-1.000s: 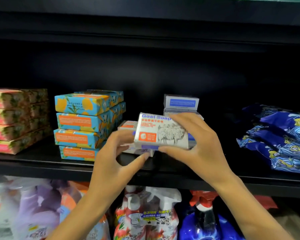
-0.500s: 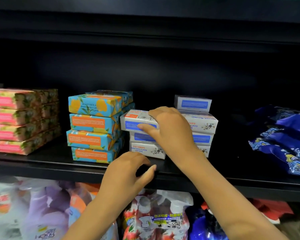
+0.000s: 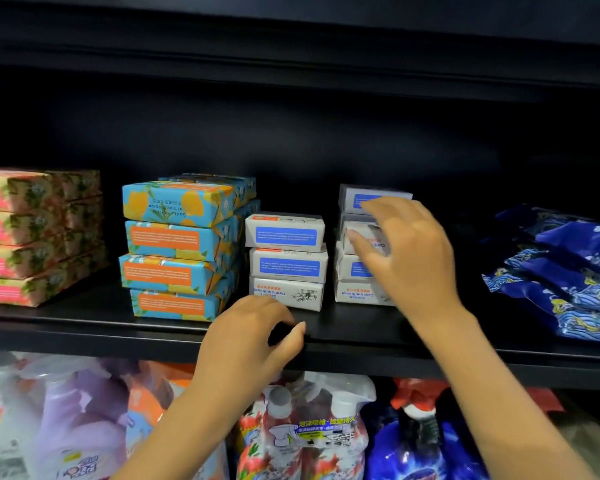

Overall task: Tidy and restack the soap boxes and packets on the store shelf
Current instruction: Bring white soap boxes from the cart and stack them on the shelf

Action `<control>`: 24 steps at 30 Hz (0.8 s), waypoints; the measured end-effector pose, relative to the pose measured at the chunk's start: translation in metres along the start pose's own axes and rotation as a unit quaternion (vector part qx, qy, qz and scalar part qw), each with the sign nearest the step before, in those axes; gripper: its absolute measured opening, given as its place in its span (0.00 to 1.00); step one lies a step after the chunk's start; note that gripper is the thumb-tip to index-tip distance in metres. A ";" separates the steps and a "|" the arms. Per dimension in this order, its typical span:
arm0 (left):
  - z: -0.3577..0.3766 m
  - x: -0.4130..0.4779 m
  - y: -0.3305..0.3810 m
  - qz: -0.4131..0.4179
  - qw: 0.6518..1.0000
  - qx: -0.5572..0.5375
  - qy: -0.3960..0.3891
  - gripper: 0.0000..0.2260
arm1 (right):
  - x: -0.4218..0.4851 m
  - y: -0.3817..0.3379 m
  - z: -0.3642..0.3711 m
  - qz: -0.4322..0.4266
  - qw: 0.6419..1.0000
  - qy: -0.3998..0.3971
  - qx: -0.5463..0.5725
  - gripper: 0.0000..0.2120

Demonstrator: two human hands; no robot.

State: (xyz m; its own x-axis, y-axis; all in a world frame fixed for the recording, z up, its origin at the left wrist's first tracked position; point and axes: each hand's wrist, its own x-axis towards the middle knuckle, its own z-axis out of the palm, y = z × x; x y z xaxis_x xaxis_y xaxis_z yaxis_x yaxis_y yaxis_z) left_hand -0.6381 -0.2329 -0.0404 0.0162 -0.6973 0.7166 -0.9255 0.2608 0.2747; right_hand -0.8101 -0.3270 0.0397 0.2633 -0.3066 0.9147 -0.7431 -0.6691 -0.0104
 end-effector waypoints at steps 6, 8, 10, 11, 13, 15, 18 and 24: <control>0.010 0.011 0.016 0.039 0.999 0.028 0.002 0.10 | -0.021 0.041 -0.003 0.047 0.990 -0.135 0.005 0.28; 0.013 0.010 0.019 0.024 0.999 0.039 0.008 0.15 | -0.023 0.039 -0.001 0.041 0.994 -0.097 0.003 0.25; 0.012 0.008 0.020 -0.001 0.999 0.034 0.006 0.20 | -0.026 0.036 -0.003 0.015 0.998 -0.056 -0.008 0.22; 0.010 0.008 0.020 -0.013 1.000 0.017 0.011 0.21 | -0.029 0.037 -0.006 0.007 0.999 -0.040 0.001 0.21; 0.007 0.010 0.021 -0.057 0.993 -0.101 0.029 0.22 | -0.039 0.036 -0.013 -0.002 0.999 -0.012 0.044 0.19; 0.001 0.019 0.028 -0.118 0.950 -0.287 0.034 0.23 | -0.050 0.033 -0.021 -0.032 0.996 0.035 0.076 0.15; -0.011 0.035 0.046 -0.207 0.851 -0.480 -0.052 0.29 | -0.062 0.026 -0.026 -0.109 0.984 0.106 0.089 0.13; -0.007 0.038 0.061 -0.206 0.806 -0.546 -0.103 0.11 | -0.066 0.028 -0.037 -0.162 0.979 0.063 0.110 0.18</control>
State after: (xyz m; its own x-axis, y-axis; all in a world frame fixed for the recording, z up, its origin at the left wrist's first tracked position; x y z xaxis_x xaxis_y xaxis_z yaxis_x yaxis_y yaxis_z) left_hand -0.6909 -0.2392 0.0081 0.0695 -0.9414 0.3301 0.0289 0.3327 0.9426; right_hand -0.8712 -0.3009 -0.0064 0.3748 0.0234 0.9268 -0.4789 -0.8511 0.2151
